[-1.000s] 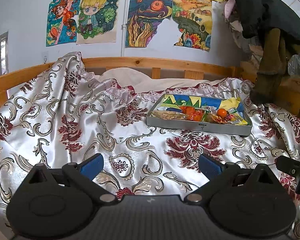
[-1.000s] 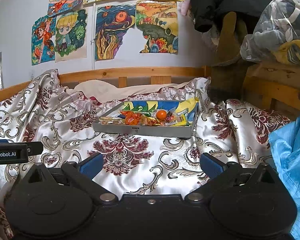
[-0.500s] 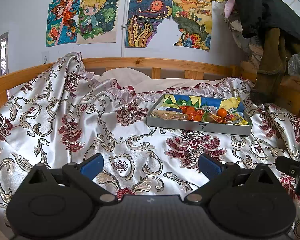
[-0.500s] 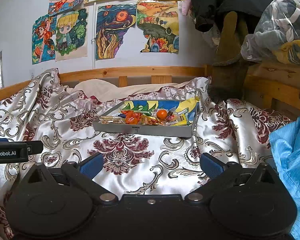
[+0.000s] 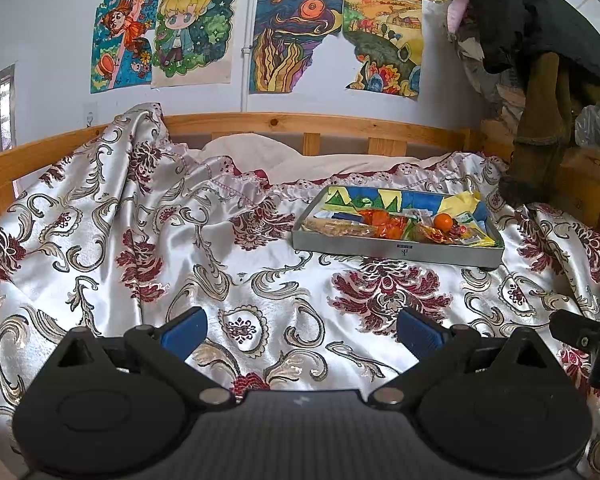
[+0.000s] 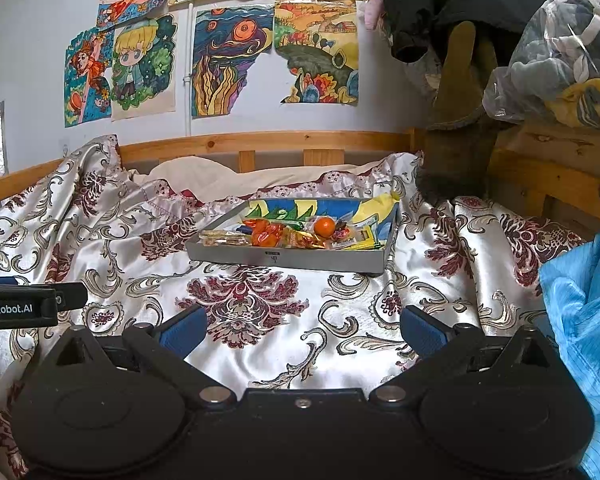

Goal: Organize snacks

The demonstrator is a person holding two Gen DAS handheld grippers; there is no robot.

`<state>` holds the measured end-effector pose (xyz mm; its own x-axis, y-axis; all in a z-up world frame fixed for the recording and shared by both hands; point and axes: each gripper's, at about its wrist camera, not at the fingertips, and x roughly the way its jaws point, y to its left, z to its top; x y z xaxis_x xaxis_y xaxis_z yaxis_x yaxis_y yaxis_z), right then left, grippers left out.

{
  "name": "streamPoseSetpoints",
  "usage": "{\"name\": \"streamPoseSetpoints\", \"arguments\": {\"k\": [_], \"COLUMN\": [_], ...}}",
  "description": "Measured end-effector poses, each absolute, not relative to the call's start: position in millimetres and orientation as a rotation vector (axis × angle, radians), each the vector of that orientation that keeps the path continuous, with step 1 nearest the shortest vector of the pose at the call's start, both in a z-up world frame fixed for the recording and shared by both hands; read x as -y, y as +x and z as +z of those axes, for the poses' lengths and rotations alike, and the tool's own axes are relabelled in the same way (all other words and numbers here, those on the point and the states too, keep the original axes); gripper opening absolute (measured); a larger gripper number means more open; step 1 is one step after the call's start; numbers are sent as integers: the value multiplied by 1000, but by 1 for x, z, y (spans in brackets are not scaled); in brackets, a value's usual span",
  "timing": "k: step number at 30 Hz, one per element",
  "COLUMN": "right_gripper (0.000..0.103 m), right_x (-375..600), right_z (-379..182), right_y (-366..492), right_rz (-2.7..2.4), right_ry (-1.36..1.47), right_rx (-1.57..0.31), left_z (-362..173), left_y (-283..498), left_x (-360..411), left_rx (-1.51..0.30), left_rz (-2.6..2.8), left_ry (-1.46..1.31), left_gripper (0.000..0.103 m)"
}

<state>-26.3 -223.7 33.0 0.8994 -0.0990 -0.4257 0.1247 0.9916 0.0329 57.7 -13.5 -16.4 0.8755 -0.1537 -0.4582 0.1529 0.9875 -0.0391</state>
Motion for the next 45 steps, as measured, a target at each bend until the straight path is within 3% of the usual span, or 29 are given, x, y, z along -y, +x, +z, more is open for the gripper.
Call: {"name": "streamPoseSetpoints", "arguments": {"k": [45], "right_gripper": [102], "right_x": [223], "right_z": [35], "right_y": [-25], "right_rz": [-117], "right_ry": [58], "right_rx": [-441], "left_z": [-17], "left_y": [61], "left_x": [16], "left_rx": [-530], "left_rz": [-140], "left_ry": [51], "left_gripper": [103]}}
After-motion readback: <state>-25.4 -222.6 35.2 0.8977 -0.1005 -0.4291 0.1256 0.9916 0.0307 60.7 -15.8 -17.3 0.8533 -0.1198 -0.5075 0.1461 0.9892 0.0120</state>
